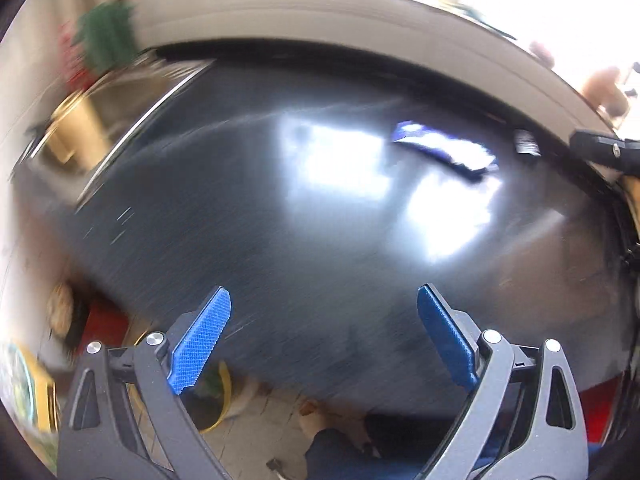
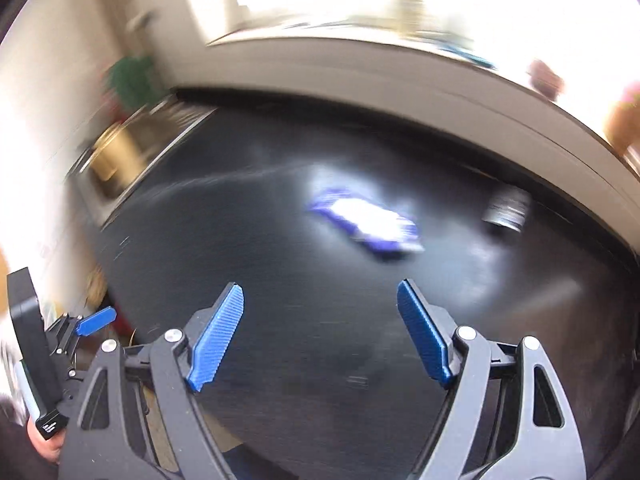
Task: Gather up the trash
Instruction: 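Return both tools to the countertop, then grasp the blue toothpaste tube with left tool while right tool grasps the silver blister pack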
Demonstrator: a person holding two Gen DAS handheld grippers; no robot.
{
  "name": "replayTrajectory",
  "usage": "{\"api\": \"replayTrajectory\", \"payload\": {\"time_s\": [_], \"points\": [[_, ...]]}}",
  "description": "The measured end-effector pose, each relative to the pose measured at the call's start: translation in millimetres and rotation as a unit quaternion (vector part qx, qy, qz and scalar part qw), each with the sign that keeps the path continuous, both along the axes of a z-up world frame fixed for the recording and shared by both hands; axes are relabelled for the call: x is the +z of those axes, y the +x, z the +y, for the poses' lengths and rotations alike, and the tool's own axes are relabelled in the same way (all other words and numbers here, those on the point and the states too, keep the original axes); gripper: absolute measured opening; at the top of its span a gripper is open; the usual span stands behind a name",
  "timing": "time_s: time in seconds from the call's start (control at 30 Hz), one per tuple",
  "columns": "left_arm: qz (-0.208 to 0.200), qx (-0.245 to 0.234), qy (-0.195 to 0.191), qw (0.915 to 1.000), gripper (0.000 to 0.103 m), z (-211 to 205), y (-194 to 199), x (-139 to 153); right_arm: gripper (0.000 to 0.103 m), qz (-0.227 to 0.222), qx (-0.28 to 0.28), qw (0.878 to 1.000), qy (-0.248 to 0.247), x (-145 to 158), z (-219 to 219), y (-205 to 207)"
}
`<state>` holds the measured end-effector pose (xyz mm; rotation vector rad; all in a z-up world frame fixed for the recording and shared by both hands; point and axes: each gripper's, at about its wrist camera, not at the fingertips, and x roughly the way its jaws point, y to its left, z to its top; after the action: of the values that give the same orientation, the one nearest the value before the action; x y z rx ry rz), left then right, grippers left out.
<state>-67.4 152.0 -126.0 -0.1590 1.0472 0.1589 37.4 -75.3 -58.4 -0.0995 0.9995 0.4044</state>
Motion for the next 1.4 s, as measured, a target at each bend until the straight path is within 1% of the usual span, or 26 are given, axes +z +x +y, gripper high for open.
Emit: {"api": "replayTrajectory", "payload": {"time_s": [0.13, 0.2, 0.3, 0.4, 0.43, 0.57, 0.63, 0.7, 0.77, 0.83, 0.9, 0.93, 1.0, 1.03, 1.07, 1.1, 1.13, 1.23, 1.33, 1.4], "points": [[-0.002, -0.035, -0.016, 0.9993, 0.092, -44.9, 44.6, 14.2, 0.077, 0.003, -0.074, 0.997, 0.012, 4.5, -74.2, 18.6], [0.001, -0.046, -0.01, 0.9989, 0.092, -68.8, 65.1, 18.2, 0.077, 0.004, -0.094, 0.995, 0.018, 1.8, -100.2, 26.0], [0.008, -0.051, -0.009, 0.9986, 0.092, -87.6, 90.0, 17.1, 0.077, 0.006, -0.113, 0.993, 0.022, -2.7, -133.5, 36.0], [0.019, -0.05, -0.006, 0.9985, 0.092, -99.4, 105.1, 15.2, 0.077, 0.014, -0.12, 0.992, 0.028, -8.9, -148.8, 47.7], [0.021, -0.049, -0.007, 0.9986, 0.092, -100.2, 108.0, 13.7, 0.077, 0.017, -0.12, 0.992, 0.027, -10.6, -149.1, 55.3], [0.041, -0.028, -0.018, 0.9986, 0.092, -109.3, 140.0, 2.5, 0.077, 0.026, -0.12, 0.992, 0.026, -20.3, -159.8, 77.3], [0.055, 0.002, -0.016, 0.9984, 0.092, -109.4, 157.0, -5.0, 0.077, 0.033, -0.118, 0.992, 0.031, -26.3, -163.9, 89.6], [0.072, 0.037, -0.021, 0.9965, 0.091, -108.5, 178.3, -16.4, 0.077, 0.04, -0.114, 0.992, 0.025, -33.6, -166.2, 103.9], [0.086, 0.06, -0.019, 0.9943, 0.091, -109.9, 196.6, -26.5, 0.077, 0.047, -0.112, 0.992, 0.022, -41.0, -168.1, 118.1], [0.101, 0.093, -0.027, 0.9902, 0.091, -110.2, 217.5, -37.9, 0.077, 0.057, -0.109, 0.992, 0.019, -49.9, -168.5, 134.9], [0.104, 0.122, -0.017, 0.9869, 0.091, -112.4, 234.4, -45.6, 0.077, 0.068, -0.108, 0.992, 0.017, -58.7, -169.2, 151.2], [0.107, 0.136, -0.012, 0.9849, 0.091, -112.1, 239.2, -49.4, 0.078, 0.074, -0.108, 0.991, 0.019, -64.1, -169.5, 160.4], [0.116, 0.172, -0.01, 0.9782, 0.091, -109.4, 247.7, -58.8, 0.078, 0.082, -0.111, 0.99, 0.016, -73.0, -169.9, 176.8], [0.118, 0.182, -0.009, 0.9763, 0.091, -108.5, 250.3, -61.6, 0.078, 0.086, -0.112, 0.99, 0.015, -77.7, -168.9, 186.1], [0.122, 0.19, 0.002, 0.9741, 0.091, -108.9, 253.2, -65.7, 0.078, 0.091, -0.114, 0.989, 0.013, -82.6, -166.9, 195.4], [0.128, 0.195, 0.009, 0.9723, 0.091, -109.0, 255.7, -70.2, 0.078, 0.095, -0.116, 0.989, 0.011, -87.0, -165.4, 203.2], [0.131, 0.2, 0.008, 0.9711, 0.091, -109.1, 257.4, -74.0, 0.078, 0.1, -0.116, 0.988, 0.01, -92.0, -162.5, 211.3], [0.14, 0.196, 0.016, 0.9704, 0.091, -110.2, 260.4, -84.1, 0.078, 0.115, -0.121, 0.986, -0.008, -112.4, -148.9, 237.3], [0.148, 0.175, 0.008, 0.9735, 0.092, -110.4, 257.5, -93.7, 0.078, 0.131, -0.13, 0.983, -0.025, -132.2, -138.9, 252.8], [0.14, 0.16, -0.008, 0.977, 0.091, -105.0, 249.4, -95.7, 0.078, 0.14, -0.129, 0.981, -0.031, -139.8, -136.8, 255.1]]}}
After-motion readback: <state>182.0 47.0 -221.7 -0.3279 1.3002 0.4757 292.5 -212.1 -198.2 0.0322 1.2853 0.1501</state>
